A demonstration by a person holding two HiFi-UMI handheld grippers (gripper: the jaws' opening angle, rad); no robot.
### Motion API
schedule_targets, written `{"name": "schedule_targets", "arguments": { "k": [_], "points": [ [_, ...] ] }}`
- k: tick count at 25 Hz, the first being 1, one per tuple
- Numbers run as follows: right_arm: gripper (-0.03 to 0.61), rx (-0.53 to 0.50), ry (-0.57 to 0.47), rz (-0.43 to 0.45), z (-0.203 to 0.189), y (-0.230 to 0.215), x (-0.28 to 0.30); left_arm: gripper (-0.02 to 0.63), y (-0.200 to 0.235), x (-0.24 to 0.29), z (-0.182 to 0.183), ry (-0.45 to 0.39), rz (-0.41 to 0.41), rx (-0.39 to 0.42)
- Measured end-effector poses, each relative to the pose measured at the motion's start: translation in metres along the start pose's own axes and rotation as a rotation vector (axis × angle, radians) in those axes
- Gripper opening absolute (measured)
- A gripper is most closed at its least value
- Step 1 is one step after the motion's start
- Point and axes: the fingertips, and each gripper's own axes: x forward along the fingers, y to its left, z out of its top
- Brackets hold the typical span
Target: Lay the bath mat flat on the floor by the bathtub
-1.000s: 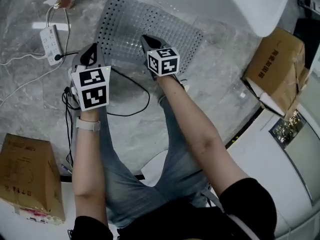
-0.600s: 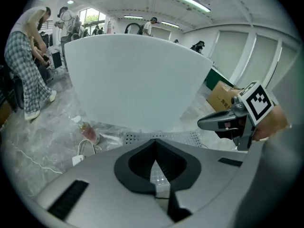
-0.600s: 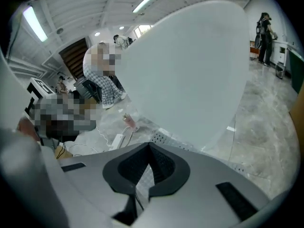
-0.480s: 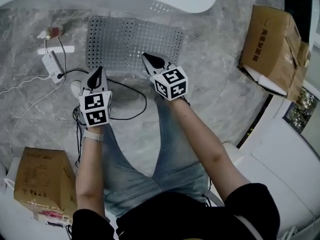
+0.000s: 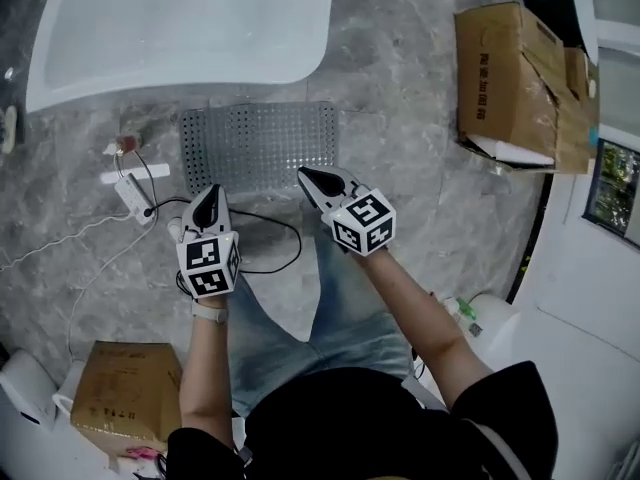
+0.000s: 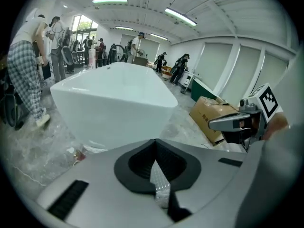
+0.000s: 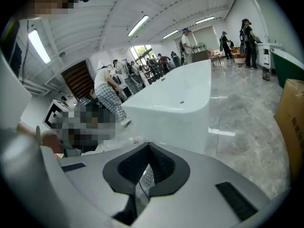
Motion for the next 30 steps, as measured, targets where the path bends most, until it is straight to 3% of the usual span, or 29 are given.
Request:
{"name": "schedule_targets", "arguments": {
  "k": [5,14,26,30],
  "points": [
    [0.025,-0.002,-0.082,-0.019,0.058,0.020,-0.078,0.018,-0.038,-0.058,0.050,-0.031,-0.018,0.047],
    [0.025,-0.063,-0.222,-0.006,0.161,0.084,-0.187,0.018,-0.083,-0.168,0.138,-0.147,-0.053,0.061],
    [0.025,-0.196,-0.451,-0.029,0.275,0.153,-0.288,0.018,-0.113,-0.263,0.290,-0.402,-0.069,0.253],
    [0.025,-0.250,-0.524,-0.032,0.306,0.177,-0.310,0.018,-0.118,-0.292,0.322,-0.464,-0.069,0.279]
  ]
}}
